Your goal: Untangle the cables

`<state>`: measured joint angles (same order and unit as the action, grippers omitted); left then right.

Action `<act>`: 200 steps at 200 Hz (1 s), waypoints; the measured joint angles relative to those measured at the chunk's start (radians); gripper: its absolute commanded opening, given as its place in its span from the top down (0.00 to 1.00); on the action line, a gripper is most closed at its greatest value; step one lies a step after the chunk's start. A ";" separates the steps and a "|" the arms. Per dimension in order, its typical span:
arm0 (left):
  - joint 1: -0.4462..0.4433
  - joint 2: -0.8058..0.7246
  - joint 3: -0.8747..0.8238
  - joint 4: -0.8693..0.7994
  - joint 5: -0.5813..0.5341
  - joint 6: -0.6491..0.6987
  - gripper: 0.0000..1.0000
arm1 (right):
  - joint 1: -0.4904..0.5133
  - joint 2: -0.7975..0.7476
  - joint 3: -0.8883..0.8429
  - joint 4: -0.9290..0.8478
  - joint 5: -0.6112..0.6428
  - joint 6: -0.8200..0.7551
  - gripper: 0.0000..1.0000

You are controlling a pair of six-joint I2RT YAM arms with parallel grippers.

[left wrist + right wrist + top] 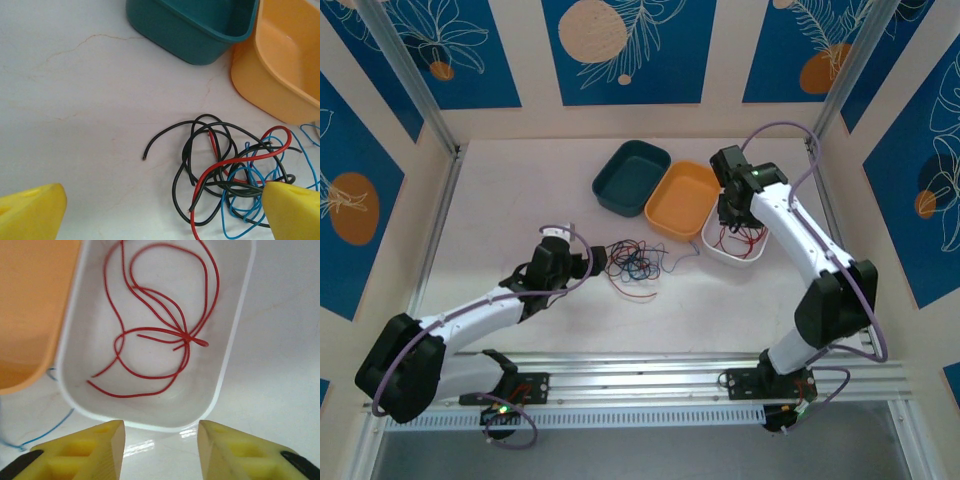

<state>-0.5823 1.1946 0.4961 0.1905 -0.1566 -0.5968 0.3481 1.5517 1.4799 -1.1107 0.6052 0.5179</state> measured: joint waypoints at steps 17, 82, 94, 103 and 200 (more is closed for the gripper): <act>0.000 0.000 0.005 0.001 0.003 -0.004 0.00 | 0.023 -0.055 0.005 0.006 -0.020 0.003 0.55; 0.006 -0.004 0.005 -0.020 -0.013 -0.035 0.00 | 0.164 -0.106 -0.048 0.200 -0.243 0.117 0.58; 0.009 -0.008 0.005 -0.029 -0.021 -0.042 0.00 | 0.208 -0.069 -0.050 0.241 -0.278 0.149 0.58; 0.011 -0.010 0.005 -0.036 -0.029 -0.046 0.00 | 0.235 -0.038 -0.050 0.273 -0.298 0.171 0.58; 0.018 -0.056 -0.026 -0.050 -0.066 -0.048 0.00 | 0.339 0.248 -0.042 0.438 -0.439 0.378 0.56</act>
<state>-0.5648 1.1389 0.4702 0.1406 -0.2230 -0.6449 0.6868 1.7992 1.4380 -0.6724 0.1661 0.8955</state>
